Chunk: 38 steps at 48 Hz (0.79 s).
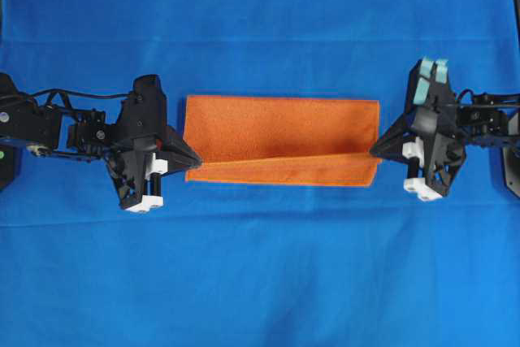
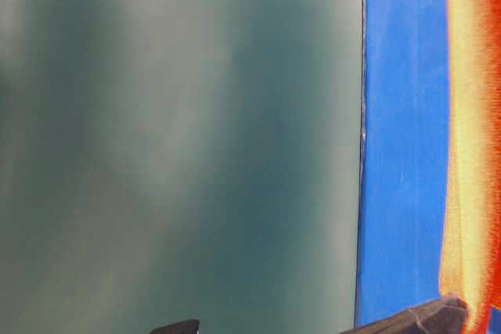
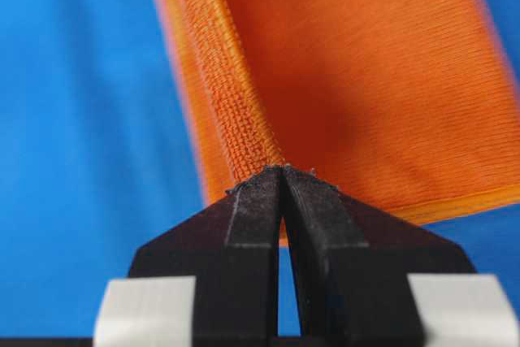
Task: Fold the orange towel.
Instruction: 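Lay the far edge onto the near edge and release both grippers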
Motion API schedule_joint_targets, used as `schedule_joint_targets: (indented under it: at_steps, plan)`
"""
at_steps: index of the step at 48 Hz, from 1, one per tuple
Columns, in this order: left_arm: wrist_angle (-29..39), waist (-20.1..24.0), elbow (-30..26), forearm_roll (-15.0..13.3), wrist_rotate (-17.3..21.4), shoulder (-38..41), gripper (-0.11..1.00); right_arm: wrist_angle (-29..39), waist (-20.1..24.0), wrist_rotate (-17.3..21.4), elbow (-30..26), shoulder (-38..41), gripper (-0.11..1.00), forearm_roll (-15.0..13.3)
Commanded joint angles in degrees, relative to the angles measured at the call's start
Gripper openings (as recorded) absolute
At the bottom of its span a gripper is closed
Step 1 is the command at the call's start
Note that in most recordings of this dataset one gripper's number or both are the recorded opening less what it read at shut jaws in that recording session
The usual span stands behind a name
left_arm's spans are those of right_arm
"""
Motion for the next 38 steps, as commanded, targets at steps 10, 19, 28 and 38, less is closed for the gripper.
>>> schedule_joint_targets:
  at_steps: [10,19,28,38]
  plan:
    - [-0.88,-0.53,-1.23,0.09,0.00,1.41,0.01,-0.79,0.35,-0.09,-1.32,2.81,0.02,0.79]
    - [-3.34,-0.26,-2.46,0.09,0.18,4.31,0.01,-2.46,0.35,-0.09,-1.58,4.66,0.02,0.97]
    - [-3.34,-0.09,-2.37,0.09,0.26,4.66,0.01,-2.46,0.35,-0.09,-2.02,5.10,0.02,1.76]
    - [-3.16,-0.09,-2.20,0.00,0.09,4.31,0.30,-2.37,0.62,-0.09,-2.37,5.10,0.06,2.37]
